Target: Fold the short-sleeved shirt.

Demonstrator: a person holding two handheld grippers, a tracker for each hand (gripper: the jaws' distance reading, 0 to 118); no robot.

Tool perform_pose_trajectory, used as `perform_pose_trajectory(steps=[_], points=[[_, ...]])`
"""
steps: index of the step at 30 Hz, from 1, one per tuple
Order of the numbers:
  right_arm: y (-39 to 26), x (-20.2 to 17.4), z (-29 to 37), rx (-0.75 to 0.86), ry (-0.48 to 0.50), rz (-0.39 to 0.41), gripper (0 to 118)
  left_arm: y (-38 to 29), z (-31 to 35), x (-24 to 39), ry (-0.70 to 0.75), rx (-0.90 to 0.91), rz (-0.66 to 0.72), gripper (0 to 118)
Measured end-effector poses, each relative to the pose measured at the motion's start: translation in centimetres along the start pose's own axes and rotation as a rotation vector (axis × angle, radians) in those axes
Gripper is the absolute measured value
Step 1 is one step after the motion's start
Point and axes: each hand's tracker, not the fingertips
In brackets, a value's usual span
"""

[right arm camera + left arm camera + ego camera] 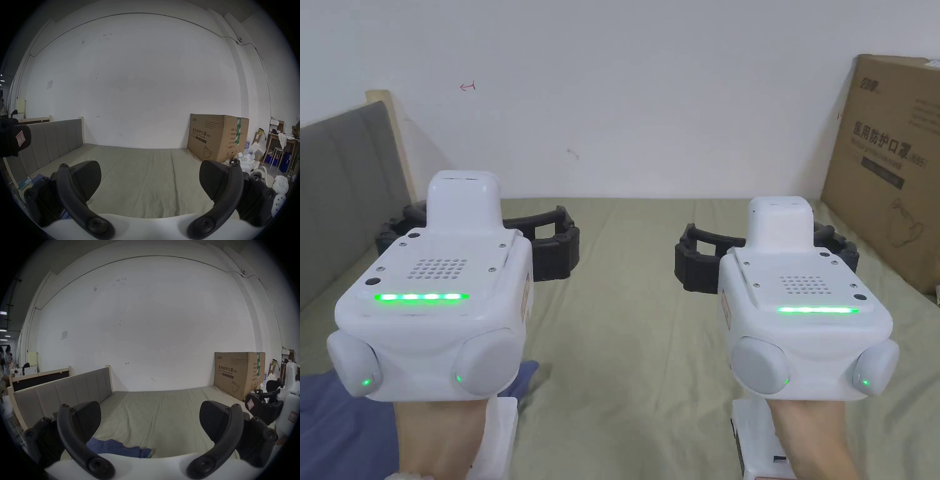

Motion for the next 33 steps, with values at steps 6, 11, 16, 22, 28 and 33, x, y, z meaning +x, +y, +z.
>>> perform_pose_trajectory(steps=[6,11,16,22,28,33], points=[[-0.20,0.06,-0.05,-0.036,-0.012,0.006,118,0.06,0.04,0.06,0.005,0.003,-0.010,118],[0.07,-0.09,-0.26,-0.029,0.004,0.002,118,0.08,-0.01,0.05,-0.001,-0.007,0.005,118],[-0.04,-0.23,-0.14,-0.059,0.017,0.017,118,0.03,-0.08,0.14,-0.008,-0.006,0.001,118],[-0.31,-0.11,-0.20,-0.089,0.019,0.012,118,-0.23,-0.17,0.12,-0.014,-0.026,0.011,118],[-0.21,0.33,0.35,-0.089,0.058,-0.035,118,-0.25,-0.10,-0.26,0.000,-0.031,0.040,118],[-0.31,0.19,0.27,-0.105,0.062,-0.021,118,-0.15,0.06,-0.20,-0.020,-0.030,0.032,115]])
